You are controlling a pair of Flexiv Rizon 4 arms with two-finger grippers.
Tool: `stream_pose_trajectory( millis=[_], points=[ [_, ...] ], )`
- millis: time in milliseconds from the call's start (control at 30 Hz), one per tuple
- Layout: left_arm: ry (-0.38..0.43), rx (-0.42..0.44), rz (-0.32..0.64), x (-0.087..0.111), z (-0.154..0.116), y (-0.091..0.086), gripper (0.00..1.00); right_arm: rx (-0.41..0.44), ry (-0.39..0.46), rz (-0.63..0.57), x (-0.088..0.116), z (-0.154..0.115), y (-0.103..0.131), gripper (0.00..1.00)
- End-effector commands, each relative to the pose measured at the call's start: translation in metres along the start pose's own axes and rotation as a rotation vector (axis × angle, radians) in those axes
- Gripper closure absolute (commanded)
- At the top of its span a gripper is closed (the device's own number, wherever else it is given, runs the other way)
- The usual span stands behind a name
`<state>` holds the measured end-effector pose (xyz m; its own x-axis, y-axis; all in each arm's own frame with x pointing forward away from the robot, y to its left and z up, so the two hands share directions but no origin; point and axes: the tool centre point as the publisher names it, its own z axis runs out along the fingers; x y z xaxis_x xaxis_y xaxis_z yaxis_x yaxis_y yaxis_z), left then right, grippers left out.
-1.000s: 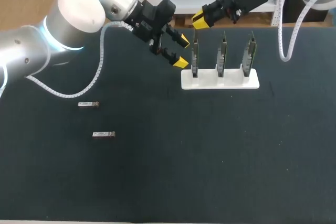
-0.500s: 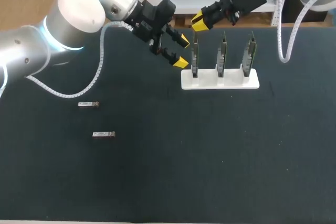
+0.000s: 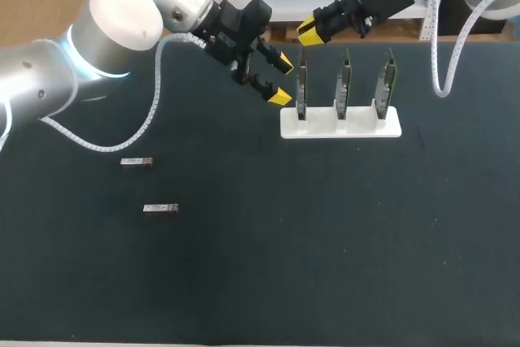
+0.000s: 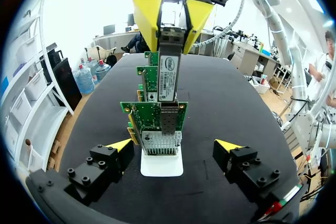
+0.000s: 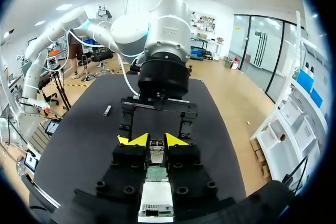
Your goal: Pick up the optical module with the left hand, and insert it into the network port with the right hand.
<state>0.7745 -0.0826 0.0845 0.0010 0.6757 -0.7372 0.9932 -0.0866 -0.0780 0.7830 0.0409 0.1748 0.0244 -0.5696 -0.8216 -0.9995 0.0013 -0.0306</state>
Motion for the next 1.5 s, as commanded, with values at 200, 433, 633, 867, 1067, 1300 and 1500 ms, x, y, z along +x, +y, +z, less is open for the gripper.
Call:
stream_pose_trajectory(
  millis=[200, 433, 633, 867, 1067, 1300, 1500],
  points=[
    [0.005, 0.004, -0.003, -0.0010, -0.0001, 0.0018, 0.00, -0.020, 0.005, -0.002, 0.0033, 0.0022, 0.0004, 1.00],
    [0.005, 0.004, -0.003, -0.0010, -0.0001, 0.0018, 0.00, -0.033, -0.001, 0.001, 0.0040, 0.0016, -0.0004, 1.00],
    [0.005, 0.004, -0.003, -0.0010, -0.0001, 0.0018, 0.00, -0.030, -0.015, -0.006, -0.0011, -0.0018, -0.0007, 1.00],
    [0.005, 0.004, -0.003, -0.0010, -0.0001, 0.0018, 0.00, -0.029, -0.010, 0.001, -0.0008, 0.0004, -0.0005, 1.00],
    [0.005, 0.004, -0.003, -0.0010, -0.0001, 0.0018, 0.00, -0.034, -0.010, 0.009, 0.0011, 0.0019, 0.0013, 1.00],
    [0.005, 0.004, -0.003, -0.0010, -0.0001, 0.0018, 0.00, -0.034, 0.002, 0.015, 0.0025, 0.0045, 0.0015, 1.00],
    [0.005, 0.004, -0.003, -0.0010, -0.0001, 0.0018, 0.00, -0.035, 0.010, 0.022, 0.0022, 0.0042, 0.0013, 1.00]
  ],
)
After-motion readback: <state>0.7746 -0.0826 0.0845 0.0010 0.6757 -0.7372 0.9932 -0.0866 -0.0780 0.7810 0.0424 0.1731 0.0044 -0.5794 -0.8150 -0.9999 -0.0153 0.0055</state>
